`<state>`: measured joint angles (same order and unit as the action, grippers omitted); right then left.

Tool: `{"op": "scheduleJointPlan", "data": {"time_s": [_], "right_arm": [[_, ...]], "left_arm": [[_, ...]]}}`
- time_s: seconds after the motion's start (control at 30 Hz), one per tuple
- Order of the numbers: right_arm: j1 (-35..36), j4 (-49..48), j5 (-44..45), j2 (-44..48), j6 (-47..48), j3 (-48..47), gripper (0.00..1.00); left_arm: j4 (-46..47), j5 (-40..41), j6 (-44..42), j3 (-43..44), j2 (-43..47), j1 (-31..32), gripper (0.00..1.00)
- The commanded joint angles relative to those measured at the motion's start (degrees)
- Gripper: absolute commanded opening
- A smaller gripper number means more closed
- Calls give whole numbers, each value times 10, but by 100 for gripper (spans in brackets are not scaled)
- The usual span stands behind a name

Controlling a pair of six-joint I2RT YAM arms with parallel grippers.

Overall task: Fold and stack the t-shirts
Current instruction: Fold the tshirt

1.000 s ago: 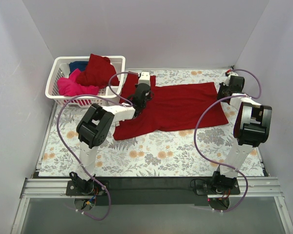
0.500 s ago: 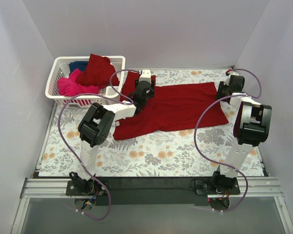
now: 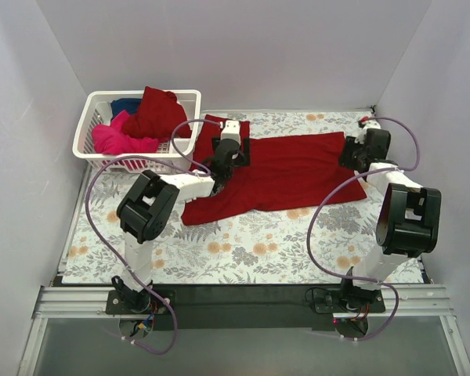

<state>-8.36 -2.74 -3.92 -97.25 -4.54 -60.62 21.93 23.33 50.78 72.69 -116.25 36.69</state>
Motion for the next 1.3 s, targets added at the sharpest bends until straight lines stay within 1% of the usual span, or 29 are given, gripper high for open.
{"op": "scheduleJointPlan", "data": {"time_s": [0.0,0.03,0.1,0.13,0.2,0.3,0.4,0.43,0.53,0.63,0.73,0.77,0.83,0.97,1.17,1.27], "right_arm": [[54,-38,-49,11,-13,30,41],[73,-40,-66,8,-18,35,41],[83,-47,-78,-7,-25,38,40],[101,-48,-91,-12,-28,38,40],[103,-48,-97,-27,-31,41,39],[102,-47,-75,-42,-27,48,38],[94,-46,-56,-47,-26,58,38],[90,-44,-67,-48,-28,58,38],[56,-37,-70,-46,-33,70,38],[36,-1,-60,-51,-37,73,38],[22,24,-59,-51,-46,84,37],[20,27,-58,-49,-48,88,37],[20,48,-53,-42,-53,107,36],[20,59,-56,9,-70,158,36],[20,78,-49,93,-98,247,36],[19,105,-39,122,-105,266,36]], "left_arm": [[16,-14,47,-49,46,28,64],[22,-27,53,-59,47,33,64],[29,-38,70,-76,45,51,64],[28,-47,75,-81,42,56,64],[33,-52,81,-94,40,74,64],[52,-84,92,-104,32,93,64],[55,-102,99,-98,15,109,64],[57,-104,98,-93,10,113,65],[58,-110,92,-84,-7,124,65],[54,-117,90,-83,-23,125,65],[57,-116,90,-99,-25,126,65],[62,-117,90,-117,-22,126,65],[70,-124,89,-137,-15,126,65],[90,-141,95,-184,-3,126,65],[143,-179,109,-292,37,126,65],[155,-188,118,-334,57,137,65]]}}
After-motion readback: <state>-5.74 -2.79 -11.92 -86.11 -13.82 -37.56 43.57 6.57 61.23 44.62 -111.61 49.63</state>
